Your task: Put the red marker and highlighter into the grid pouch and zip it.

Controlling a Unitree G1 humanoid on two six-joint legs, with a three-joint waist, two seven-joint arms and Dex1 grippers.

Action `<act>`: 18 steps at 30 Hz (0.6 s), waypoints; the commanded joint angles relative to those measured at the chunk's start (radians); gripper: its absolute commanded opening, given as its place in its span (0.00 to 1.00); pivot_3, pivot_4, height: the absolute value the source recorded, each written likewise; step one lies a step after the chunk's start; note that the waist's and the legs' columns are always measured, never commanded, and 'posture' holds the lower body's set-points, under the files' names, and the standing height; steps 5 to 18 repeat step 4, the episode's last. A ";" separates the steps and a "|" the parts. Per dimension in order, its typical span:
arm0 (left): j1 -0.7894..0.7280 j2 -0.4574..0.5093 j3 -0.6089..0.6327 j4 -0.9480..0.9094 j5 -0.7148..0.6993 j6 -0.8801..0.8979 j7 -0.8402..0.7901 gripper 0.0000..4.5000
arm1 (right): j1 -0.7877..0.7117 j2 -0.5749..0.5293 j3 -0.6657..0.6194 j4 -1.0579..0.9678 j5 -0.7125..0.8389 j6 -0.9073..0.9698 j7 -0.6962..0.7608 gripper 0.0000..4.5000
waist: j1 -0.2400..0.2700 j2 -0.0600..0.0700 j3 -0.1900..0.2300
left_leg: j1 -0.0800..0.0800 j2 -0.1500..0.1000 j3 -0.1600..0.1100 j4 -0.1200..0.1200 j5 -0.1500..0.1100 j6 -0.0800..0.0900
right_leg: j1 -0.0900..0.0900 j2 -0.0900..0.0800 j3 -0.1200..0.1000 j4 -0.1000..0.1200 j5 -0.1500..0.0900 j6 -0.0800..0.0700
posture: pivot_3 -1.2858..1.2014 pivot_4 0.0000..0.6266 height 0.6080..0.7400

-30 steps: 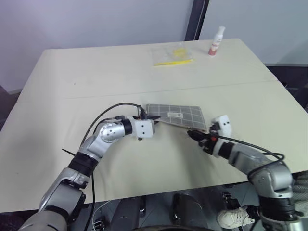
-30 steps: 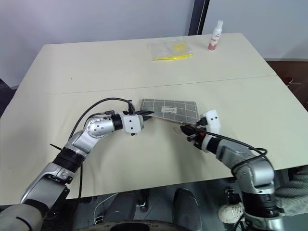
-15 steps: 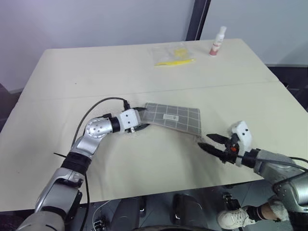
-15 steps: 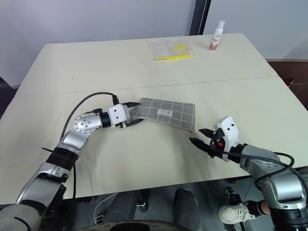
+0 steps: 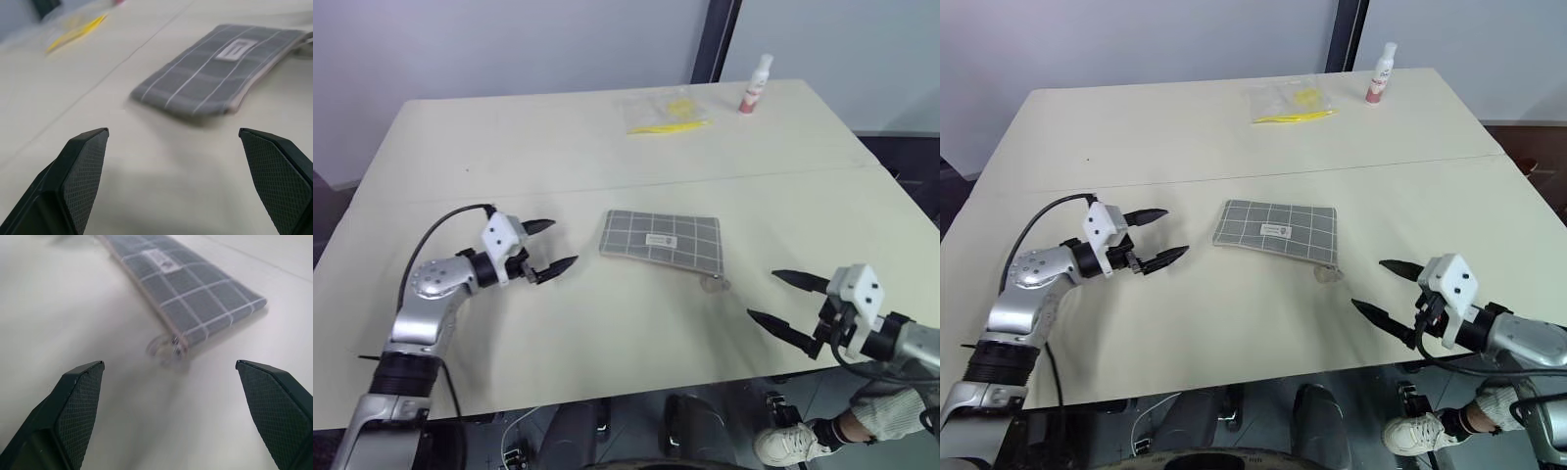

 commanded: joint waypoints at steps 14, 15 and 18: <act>-0.019 -0.029 0.072 0.047 0.003 -0.042 0.049 1.00 | -0.005 0.022 -0.002 0.071 -0.071 -0.110 -0.013 0.99 | 0.000 0.000 0.000 | -0.001 0.000 0.000 -0.002 0.000 0.000 | 0.000 -0.001 0.002 -0.002 0.000 0.000 | 0.52 0.24 1.00; -0.019 -0.029 0.072 0.047 0.003 -0.042 0.049 1.00 | -0.005 0.022 -0.002 0.071 -0.071 -0.110 -0.013 0.99 | 0.000 0.000 0.000 | -0.001 0.000 0.000 -0.002 0.000 0.000 | 0.000 -0.001 0.002 -0.002 0.000 0.000 | 0.52 0.24 1.00; -0.019 -0.029 0.072 0.047 0.003 -0.042 0.049 1.00 | -0.005 0.022 -0.002 0.071 -0.071 -0.110 -0.013 0.99 | 0.000 0.000 0.000 | -0.001 0.000 0.000 -0.002 0.000 0.000 | 0.000 -0.001 0.002 -0.002 0.000 0.000 | 0.52 0.24 1.00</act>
